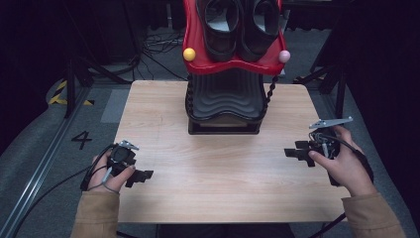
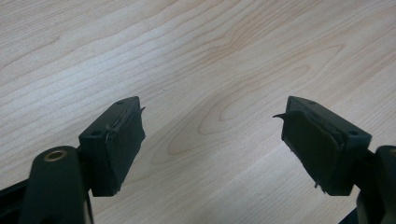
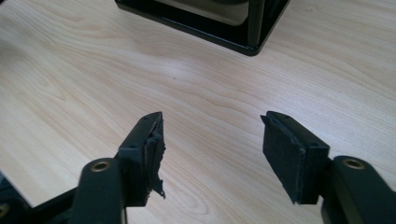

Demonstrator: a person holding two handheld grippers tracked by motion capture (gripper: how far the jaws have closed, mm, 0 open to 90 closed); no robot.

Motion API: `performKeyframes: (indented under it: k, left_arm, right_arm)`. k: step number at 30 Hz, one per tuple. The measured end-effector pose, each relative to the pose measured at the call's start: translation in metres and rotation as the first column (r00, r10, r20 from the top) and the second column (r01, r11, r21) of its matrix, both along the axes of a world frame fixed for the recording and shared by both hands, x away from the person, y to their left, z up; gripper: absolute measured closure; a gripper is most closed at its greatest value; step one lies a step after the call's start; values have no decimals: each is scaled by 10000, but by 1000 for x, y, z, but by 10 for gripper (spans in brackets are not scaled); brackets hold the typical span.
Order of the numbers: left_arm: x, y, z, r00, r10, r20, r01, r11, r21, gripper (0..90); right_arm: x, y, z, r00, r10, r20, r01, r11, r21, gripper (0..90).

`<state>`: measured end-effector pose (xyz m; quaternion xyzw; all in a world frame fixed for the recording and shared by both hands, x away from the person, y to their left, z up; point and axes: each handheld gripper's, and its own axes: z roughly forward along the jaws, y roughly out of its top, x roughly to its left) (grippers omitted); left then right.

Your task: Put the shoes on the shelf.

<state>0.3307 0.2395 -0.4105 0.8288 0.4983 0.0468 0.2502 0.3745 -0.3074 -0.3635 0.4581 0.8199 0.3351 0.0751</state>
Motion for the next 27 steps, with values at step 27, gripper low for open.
performKeyframes:
  k: [27]
  left_arm:
    - [6,-3,-13,9998,13,-198,-10,9999,160,216]
  right_arm:
    - [10,-2,-76,9995,229,-199,-239,9984,-516,368]
